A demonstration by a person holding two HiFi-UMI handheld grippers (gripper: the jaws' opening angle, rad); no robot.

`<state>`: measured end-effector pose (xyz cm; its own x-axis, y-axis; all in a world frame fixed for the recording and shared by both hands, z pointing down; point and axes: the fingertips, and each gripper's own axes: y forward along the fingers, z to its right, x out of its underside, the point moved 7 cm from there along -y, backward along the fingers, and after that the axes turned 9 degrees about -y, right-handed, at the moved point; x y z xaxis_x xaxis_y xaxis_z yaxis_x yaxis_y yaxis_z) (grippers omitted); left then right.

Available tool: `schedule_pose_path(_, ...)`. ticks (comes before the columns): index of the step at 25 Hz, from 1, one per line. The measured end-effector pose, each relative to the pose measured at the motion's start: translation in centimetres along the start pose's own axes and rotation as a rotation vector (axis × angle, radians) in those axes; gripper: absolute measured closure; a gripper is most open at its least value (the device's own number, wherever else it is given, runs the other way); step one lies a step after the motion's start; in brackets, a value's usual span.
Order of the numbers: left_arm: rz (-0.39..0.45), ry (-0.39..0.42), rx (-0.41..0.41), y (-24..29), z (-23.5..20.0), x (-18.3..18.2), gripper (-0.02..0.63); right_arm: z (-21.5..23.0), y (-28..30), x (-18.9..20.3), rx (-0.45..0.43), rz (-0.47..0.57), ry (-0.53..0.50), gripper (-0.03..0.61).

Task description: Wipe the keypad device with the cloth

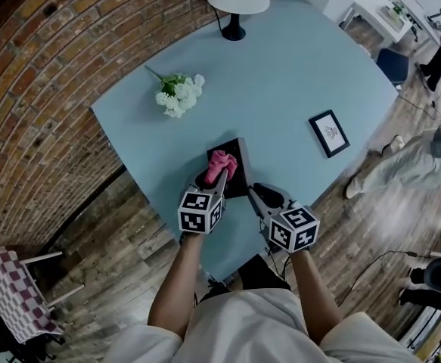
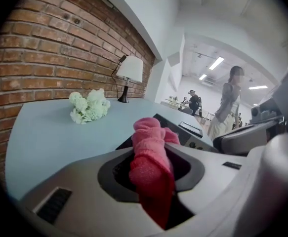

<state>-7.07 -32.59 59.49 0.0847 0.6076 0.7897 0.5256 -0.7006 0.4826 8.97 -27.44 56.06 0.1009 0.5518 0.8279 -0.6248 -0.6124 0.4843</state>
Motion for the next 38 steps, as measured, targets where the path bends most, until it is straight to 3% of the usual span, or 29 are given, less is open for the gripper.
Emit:
schedule_pose_path(7, -0.050, -0.055, -0.070, -0.5, -2.8, 2.0, 0.471, 0.0, 0.1, 0.0, -0.002, 0.002, 0.001, 0.483)
schedule_pose_path(16, -0.177, 0.045, -0.193, -1.1, -4.8, 3.5, 0.473, -0.1, 0.1, -0.1, 0.012, -0.006, -0.008, 0.483)
schedule_pose_path(19, -0.117, 0.003, -0.121, -2.2, -4.3, 2.6, 0.485, -0.1, 0.2, 0.0, 0.013, -0.014, -0.018, 0.483)
schedule_pose_path(25, 0.115, -0.110, 0.113, -4.8, 0.8, -1.9, 0.485, 0.3, -0.6, 0.7, 0.029, -0.035, -0.020, 0.488)
schedule_pose_path(28, 0.154, -0.146, 0.182, -4.6, 3.5, -3.4, 0.485, 0.3, -0.6, 0.8, 0.029, -0.028, -0.010, 0.488)
schedule_pose_path(34, 0.064, -0.101, 0.138, -1.8, 5.3, -1.6, 0.483, 0.3, -0.5, 0.8, 0.025, -0.031, -0.027, 0.485)
schedule_pose_path(38, 0.084, -0.084, 0.097, -1.4, 5.0, -0.3, 0.469, 0.3, -0.6, 0.8, 0.027, -0.030, -0.046, 0.485)
